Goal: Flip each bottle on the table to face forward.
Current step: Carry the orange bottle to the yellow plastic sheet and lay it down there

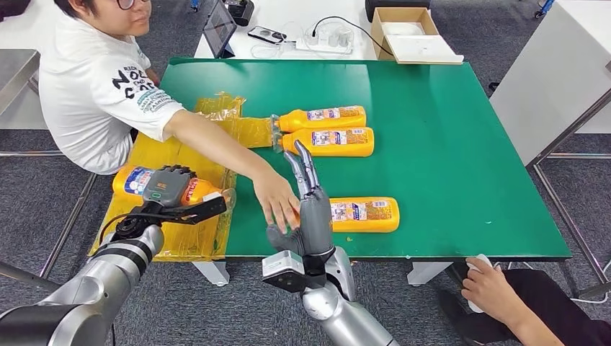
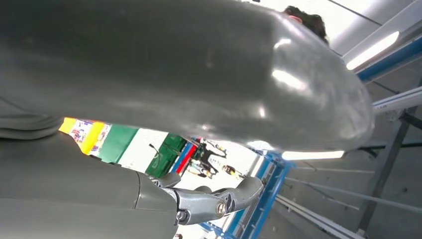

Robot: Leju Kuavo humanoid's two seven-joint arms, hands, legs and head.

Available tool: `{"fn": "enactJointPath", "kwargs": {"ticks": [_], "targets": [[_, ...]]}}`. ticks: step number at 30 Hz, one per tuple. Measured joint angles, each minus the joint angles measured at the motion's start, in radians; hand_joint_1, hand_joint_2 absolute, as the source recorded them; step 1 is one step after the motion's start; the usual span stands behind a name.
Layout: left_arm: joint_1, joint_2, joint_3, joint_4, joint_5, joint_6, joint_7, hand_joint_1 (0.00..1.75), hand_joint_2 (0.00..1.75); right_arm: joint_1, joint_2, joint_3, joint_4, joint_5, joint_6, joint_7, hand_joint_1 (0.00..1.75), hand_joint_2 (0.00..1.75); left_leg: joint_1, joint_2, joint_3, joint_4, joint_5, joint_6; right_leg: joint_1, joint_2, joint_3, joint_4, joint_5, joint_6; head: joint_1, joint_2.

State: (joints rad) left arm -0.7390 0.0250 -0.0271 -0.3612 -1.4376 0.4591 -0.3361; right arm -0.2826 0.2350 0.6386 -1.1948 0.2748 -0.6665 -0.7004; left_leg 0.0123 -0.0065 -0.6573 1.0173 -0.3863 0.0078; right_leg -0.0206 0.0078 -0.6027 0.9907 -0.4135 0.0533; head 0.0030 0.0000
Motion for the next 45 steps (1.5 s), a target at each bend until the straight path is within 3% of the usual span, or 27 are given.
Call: {"fn": "enactJointPath", "kwargs": {"ticks": [4,7,8,11,35,41,45], "targets": [[0.0,0.0,0.0,0.008,0.004,-0.001,0.0,1.75,1.75,0.003,0.0,0.0,0.0,0.001,0.004,0.0,0.0,0.0,0.0,0.0,0.0,0.0,0.0,0.0,0.0,0.0,0.0,0.0,0.0,0.0,0.0,0.0],[0.0,0.0,0.004,0.013,0.028,-0.017,-0.004,0.46,1.75,0.003,0.0,0.0,0.001,0.008,0.01,0.0,0.0,0.0,0.0,0.0,0.0,0.0,0.0,0.0,0.0,0.0,0.0,0.0,0.0,0.0,0.0,0.0],[0.001,0.0,0.008,0.015,0.04,-0.028,-0.005,0.02,1.31,0.004,0.0,0.0,0.002,0.01,0.013,0.0,0.0,0.0,0.0,0.0,0.0,0.0,0.0,0.0,0.0,0.0,0.0,0.0,0.0,0.0,0.0,0.0],[0.001,-0.002,0.022,0.02,0.066,-0.061,-0.004,0.0,0.0,0.005,0.0,0.0,0.007,0.014,0.024,0.0,0.0,0.0,0.0,0.0,0.0,0.0,0.0,0.0,0.0,0.0,0.0,0.0,0.0,0.0,0.0,0.0],[-0.006,-0.017,0.135,0.024,0.229,-0.241,-0.088,0.0,0.0,0.016,0.001,-0.031,0.028,-0.008,0.08,0.0,0.0,0.0,0.0,-0.002,0.003,0.0,0.0,0.0,0.0,-0.001,0.004,0.0,0.0,0.0,0.0,0.0],[-0.034,-0.019,0.185,0.023,0.335,-0.39,-0.13,0.0,0.0,0.016,0.002,-0.054,0.041,-0.008,0.087,0.0,0.0,0.0,0.0,-0.004,0.004,0.0,0.001,0.0,0.0,-0.002,0.005,0.0,0.0,0.0,0.0,0.0],[-0.04,-0.027,0.223,0.013,0.433,-0.452,-0.214,0.0,0.0,0.016,0.002,-0.067,0.052,-0.005,0.097,0.0,0.0,0.0,0.0,-0.004,0.004,0.0,0.002,0.0,0.0,-0.002,0.005,0.0,0.0,0.0,0.0,0.0]]}}
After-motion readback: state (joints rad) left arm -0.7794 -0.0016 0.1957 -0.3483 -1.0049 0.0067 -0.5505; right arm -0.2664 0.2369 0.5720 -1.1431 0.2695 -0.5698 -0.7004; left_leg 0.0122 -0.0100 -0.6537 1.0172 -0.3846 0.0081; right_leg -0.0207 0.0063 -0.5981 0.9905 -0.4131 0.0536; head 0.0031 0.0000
